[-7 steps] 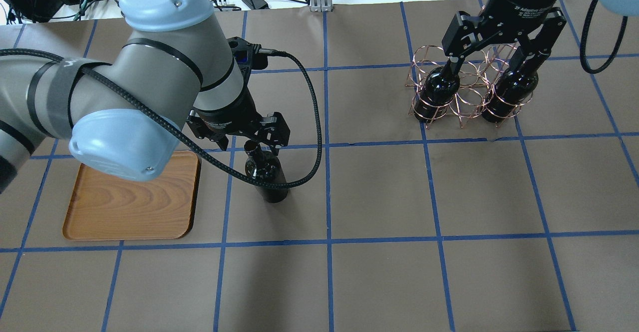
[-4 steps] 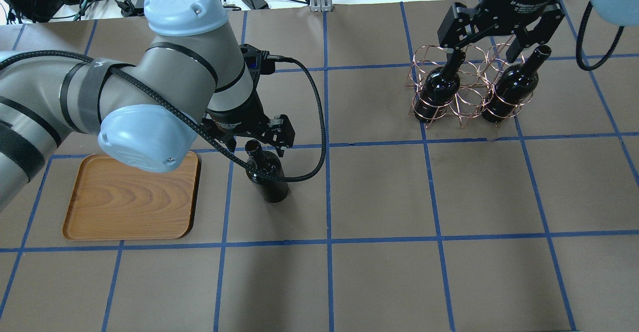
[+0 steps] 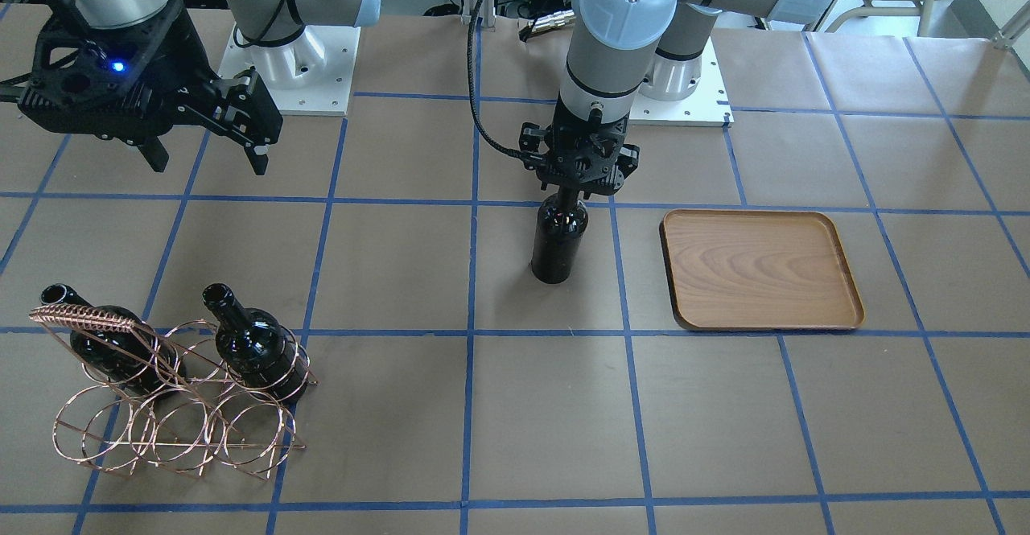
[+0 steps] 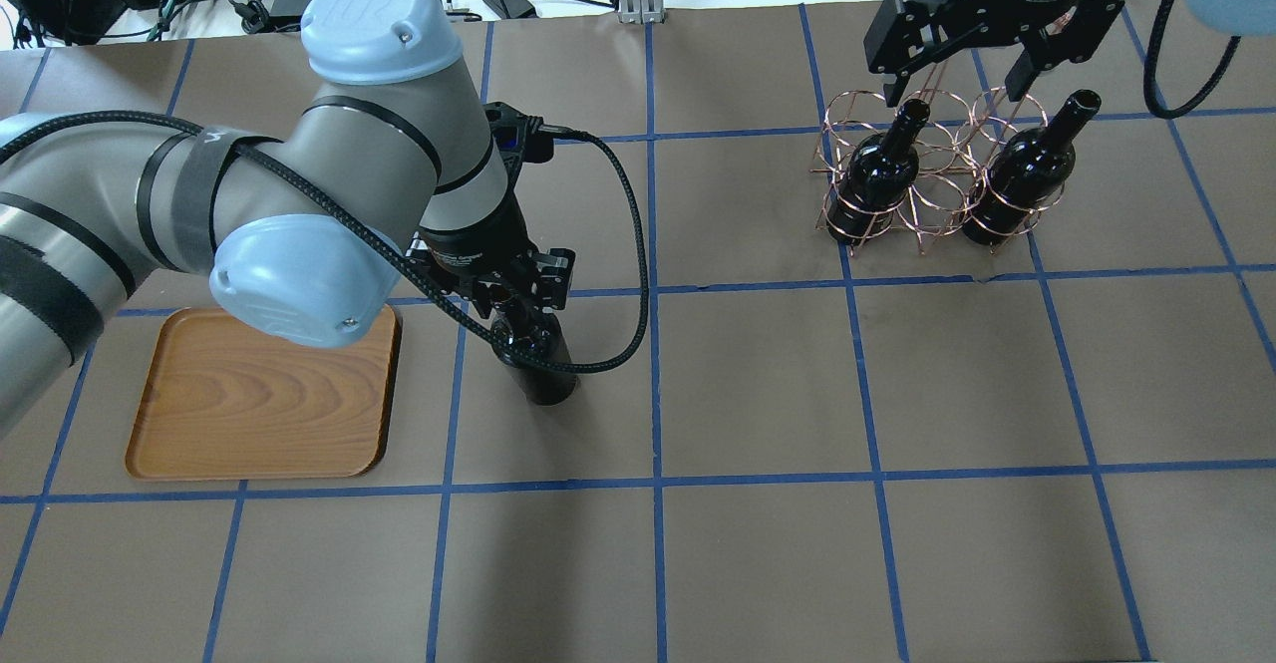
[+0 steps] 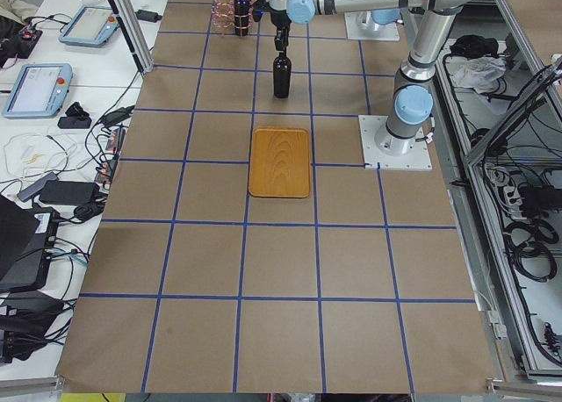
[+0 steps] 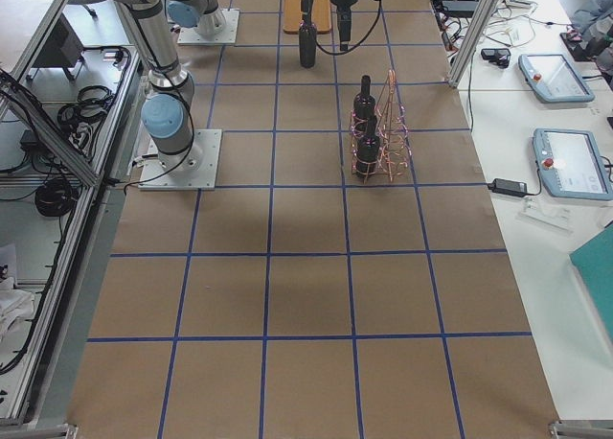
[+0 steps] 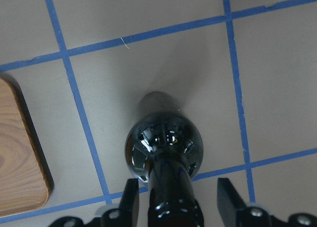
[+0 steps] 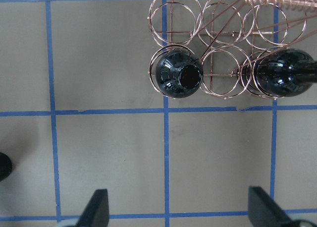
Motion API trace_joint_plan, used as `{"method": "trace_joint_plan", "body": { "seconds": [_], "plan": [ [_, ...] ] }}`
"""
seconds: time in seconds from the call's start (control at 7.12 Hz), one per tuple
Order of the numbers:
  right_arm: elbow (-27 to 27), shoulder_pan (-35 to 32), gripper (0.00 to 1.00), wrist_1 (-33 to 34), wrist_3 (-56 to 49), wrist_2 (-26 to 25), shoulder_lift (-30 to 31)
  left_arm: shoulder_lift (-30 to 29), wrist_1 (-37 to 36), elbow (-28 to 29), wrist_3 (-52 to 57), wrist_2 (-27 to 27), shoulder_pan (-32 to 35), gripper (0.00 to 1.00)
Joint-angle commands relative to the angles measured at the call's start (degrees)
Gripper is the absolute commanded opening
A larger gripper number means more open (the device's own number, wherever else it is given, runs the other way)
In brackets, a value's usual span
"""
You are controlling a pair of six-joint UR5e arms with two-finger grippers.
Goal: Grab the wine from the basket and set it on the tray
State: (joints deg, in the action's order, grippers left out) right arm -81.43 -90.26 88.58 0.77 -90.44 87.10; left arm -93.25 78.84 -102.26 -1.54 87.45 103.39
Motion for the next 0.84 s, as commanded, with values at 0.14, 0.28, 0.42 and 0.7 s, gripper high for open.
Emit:
{"method": "trace_joint_plan", "body": {
  "seconds": [0.14,0.28,0.42,0.7],
  "plan": [
    [1.4,0.1,1.00,-2.4,0.0,0.4,0.3,0.0,-0.1,0.0,-0.2,-0.1,-0.1,0.56],
    [1.3,0.1,1.00,-2.4,0.0,0.5,0.2,0.0,-0.1,0.0,0.3,-0.1,-0.1,0.21],
    [1.2,0.1,1.00,-2.4,0.0,0.7,0.1,0.0,-0.1,0.1,0.3,-0.2,-0.1,0.00],
    [1.2,0.1,1.00,-2.4,0.0,0.3,0.4,0.1,0.5,0.8,3.3,0.1,-0.5,0.00]
  ]
}}
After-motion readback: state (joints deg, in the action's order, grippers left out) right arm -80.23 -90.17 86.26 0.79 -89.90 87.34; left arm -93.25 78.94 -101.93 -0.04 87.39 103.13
